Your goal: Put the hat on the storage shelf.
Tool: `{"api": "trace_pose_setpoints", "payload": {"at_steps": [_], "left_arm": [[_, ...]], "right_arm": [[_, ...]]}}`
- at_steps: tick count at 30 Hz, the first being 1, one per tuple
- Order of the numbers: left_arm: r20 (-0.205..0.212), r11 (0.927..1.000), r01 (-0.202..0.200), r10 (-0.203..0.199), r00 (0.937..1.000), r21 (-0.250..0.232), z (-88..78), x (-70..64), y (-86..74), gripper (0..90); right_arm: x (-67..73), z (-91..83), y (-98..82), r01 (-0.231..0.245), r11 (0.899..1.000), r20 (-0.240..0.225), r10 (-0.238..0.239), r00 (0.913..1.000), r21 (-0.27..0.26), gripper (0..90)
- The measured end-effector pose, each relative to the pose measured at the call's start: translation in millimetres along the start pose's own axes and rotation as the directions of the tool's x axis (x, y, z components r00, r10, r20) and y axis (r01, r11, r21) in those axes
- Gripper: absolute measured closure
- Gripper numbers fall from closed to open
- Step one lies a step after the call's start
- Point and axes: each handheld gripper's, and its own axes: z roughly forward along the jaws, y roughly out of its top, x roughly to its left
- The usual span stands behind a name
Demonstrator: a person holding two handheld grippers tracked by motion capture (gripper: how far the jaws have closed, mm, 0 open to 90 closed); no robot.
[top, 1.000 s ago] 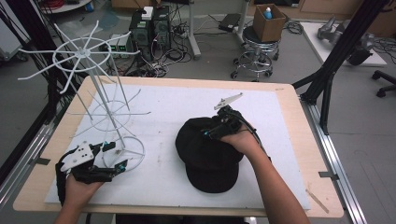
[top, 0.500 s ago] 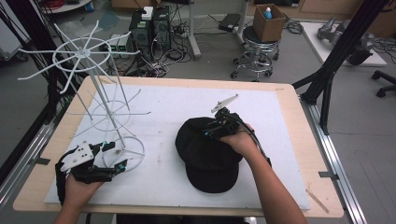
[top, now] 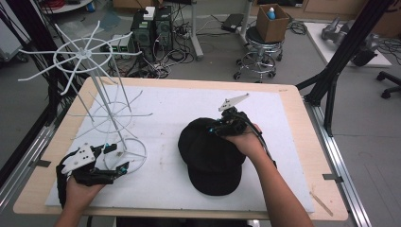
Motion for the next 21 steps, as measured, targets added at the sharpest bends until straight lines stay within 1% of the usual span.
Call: {"api": "trace_pose_setpoints", "payload": {"at_steps": [3, 4, 9, 12, 18, 21], "left_arm": [[0.001, 1.0, 0.002, -0.002, 1.0, -0.002, -0.7, -0.1, 0.1, 18.0], [0.0, 1.0, 0.001, -0.001, 1.0, -0.003, -0.8, -0.1, 0.1, 18.0], [0.0, 1.0, 0.001, -0.001, 1.0, 0.0, 0.1, 0.1, 0.0, 18.0], [0.001, 1.0, 0.001, -0.001, 1.0, 0.001, 0.3, 0.2, -0.2, 18.0], [-0.001, 1.0, 0.003, -0.003, 1.0, 0.001, 0.0, -0.4, -0.3, 18.0], [-0.001, 1.0, 0.001, -0.001, 1.0, 0.0, 0.2, -0.1, -0.3, 18.0]], "right_arm": [[0.0, -8.8, 1.4, -0.005, 0.999, -0.006, 0.005, 1.0, -0.038, 71.6], [-0.1, -11.9, 1.8, -0.006, 0.999, -0.016, 0.005, 0.9999, -0.052, 71.6], [3.9, -24.9, 4.7, -0.004, 0.995, -0.035, 0.0, 0.9994, -0.097, 71.6], [6.7, -31.3, 7.5, 0.003, 0.994, -0.039, -0.007, 0.9992, -0.107, 71.6], [12.3, -42.4, 17.2, 0.009, 0.989, -0.041, -0.015, 0.9991, -0.147, 71.6], [16.3, -48.6, 25.4, 0.028, 0.988, -0.034, -0.034, 0.9988, -0.155, 71.6]]}}
